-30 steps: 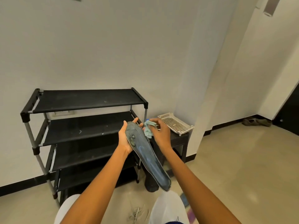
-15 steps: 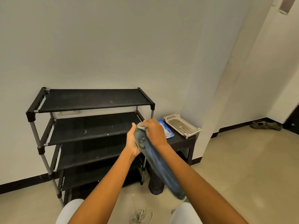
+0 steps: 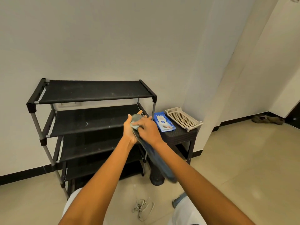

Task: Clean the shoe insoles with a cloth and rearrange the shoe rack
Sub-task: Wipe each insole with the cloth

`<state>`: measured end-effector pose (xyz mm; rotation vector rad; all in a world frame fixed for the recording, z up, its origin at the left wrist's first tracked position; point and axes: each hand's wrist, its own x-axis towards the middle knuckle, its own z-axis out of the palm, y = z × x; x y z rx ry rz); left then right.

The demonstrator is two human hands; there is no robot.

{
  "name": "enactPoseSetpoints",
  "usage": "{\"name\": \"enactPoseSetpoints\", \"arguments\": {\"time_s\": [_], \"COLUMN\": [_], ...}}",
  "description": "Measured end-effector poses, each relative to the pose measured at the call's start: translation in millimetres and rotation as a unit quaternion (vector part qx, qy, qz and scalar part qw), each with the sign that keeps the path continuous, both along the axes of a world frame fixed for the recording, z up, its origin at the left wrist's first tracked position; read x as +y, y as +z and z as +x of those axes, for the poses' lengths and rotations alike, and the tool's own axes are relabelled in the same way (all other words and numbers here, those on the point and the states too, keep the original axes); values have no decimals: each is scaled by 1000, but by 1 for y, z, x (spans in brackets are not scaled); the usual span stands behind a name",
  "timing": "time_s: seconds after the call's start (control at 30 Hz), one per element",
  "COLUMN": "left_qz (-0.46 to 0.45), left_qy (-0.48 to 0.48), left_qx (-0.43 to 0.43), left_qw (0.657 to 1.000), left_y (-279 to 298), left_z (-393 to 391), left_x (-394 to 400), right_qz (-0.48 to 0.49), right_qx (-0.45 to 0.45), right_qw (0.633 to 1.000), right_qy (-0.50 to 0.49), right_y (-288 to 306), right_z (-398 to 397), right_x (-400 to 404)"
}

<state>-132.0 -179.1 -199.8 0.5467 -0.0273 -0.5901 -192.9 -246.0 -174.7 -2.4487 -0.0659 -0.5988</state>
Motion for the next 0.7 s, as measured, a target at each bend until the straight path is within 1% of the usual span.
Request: {"name": "enactPoseSetpoints", "arguments": {"time_s": [0.03, 0.1, 0.17, 0.23, 0.27, 0.33, 0.37, 0.4, 0.43, 0.5, 0.53, 0.57, 0.63, 0.7], "left_qz": [11, 37, 36, 19, 10, 0, 2, -2, -8, -5, -9, -16, -17, -19], "left_qy": [-1, -17, -32, -28, -15, 4, 8, 5, -3, -7, -7, -9, -16, -26], "left_qx": [-2, -9, -1, 11, 10, 5, 4, 7, 5, -7, -10, -12, -14, -9], "left_qw": [1000, 999, 999, 999, 1000, 1000, 1000, 1000, 1000, 1000, 1000, 1000, 1000, 999], "left_y": [-4, -11, -10, -6, -6, -8, -9, -10, -8, -3, -1, 0, -1, -1], "left_z": [1, -5, -15, -18, -16, -9, -7, -5, -5, -6, -7, -7, -9, -15], "left_x": [2, 2, -3, -6, -6, 1, 4, 7, 9, 11, 11, 10, 10, 11], "right_qz": [2, -58, -89, -85, -85, -78, -71, -60, -42, 49, 95, 121, 118, 116], "right_qx": [17, 28, 5, 0, 8, 34, 39, 33, 17, -18, -18, -4, 19, 20], "right_qw": [999, 997, 996, 995, 996, 996, 995, 996, 998, 997, 992, 990, 991, 991], "right_qy": [29, 38, -27, -53, -38, 25, 57, 61, 37, -53, -75, -77, -58, -57], "right_y": [-4, -2, 1, 2, 0, -9, -8, -8, -8, -5, -4, -3, -2, -3], "right_z": [-6, -4, 6, 3, 0, -10, -15, -15, -13, -12, -12, -12, -11, -10], "right_x": [-2, -22, -29, -16, -8, -4, -10, -20, -29, -41, -42, -42, -40, -38]}}
